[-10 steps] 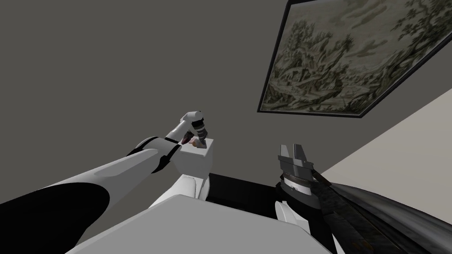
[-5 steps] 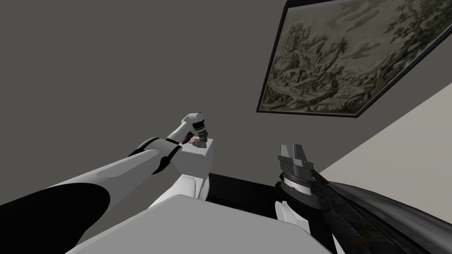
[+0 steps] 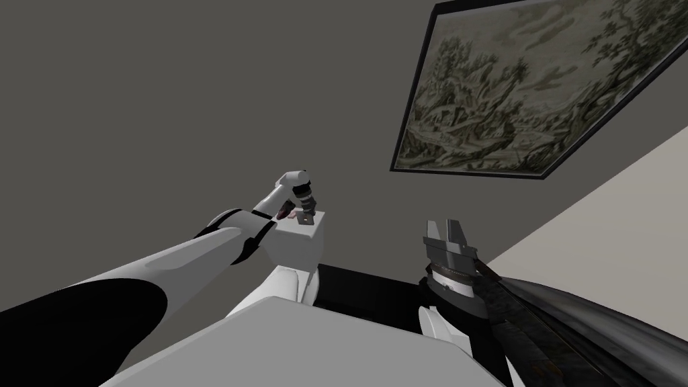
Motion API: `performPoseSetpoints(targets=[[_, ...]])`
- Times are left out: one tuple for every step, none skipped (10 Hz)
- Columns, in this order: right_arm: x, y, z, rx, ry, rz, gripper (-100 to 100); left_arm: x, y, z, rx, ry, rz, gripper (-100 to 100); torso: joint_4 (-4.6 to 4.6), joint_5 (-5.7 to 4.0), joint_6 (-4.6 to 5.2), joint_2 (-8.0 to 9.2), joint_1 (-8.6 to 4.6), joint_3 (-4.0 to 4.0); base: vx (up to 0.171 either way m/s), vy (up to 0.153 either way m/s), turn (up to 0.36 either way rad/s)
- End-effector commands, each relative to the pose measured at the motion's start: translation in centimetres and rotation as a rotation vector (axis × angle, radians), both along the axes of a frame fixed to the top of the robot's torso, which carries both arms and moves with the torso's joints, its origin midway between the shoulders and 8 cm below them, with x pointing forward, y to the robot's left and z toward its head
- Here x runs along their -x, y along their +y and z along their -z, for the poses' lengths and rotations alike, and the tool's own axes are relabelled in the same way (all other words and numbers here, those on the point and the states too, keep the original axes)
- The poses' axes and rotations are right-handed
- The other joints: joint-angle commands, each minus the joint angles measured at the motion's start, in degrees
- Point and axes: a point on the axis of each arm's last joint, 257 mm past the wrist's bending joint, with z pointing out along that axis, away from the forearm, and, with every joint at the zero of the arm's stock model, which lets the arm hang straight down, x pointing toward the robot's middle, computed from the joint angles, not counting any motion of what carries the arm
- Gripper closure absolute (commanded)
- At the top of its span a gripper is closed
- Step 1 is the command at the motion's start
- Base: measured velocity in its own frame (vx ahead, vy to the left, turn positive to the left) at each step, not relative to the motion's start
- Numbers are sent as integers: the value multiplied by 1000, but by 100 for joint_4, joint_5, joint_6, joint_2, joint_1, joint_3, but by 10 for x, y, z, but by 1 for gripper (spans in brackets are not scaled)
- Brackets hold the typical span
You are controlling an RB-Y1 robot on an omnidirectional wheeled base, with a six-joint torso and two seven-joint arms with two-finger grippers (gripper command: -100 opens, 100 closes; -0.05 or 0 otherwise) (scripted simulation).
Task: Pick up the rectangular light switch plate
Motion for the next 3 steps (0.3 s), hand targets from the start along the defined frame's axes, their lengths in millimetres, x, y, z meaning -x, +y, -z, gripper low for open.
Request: performPoseSetpoints(targets=[[0,0,0,0,0,0,0,3,1,-12,-1,2,1,100,0,0,0,0,0,0,20,11,32],[0,0,0,0,0,0,0,2,0,-8,0,0,1,100,0,1,1,0,1,0,10,6,5],[0,0,0,0,0,0,0,3,0,-10,-1,1,1,0,-4,3,2,0,0,-2,0,0,0]])
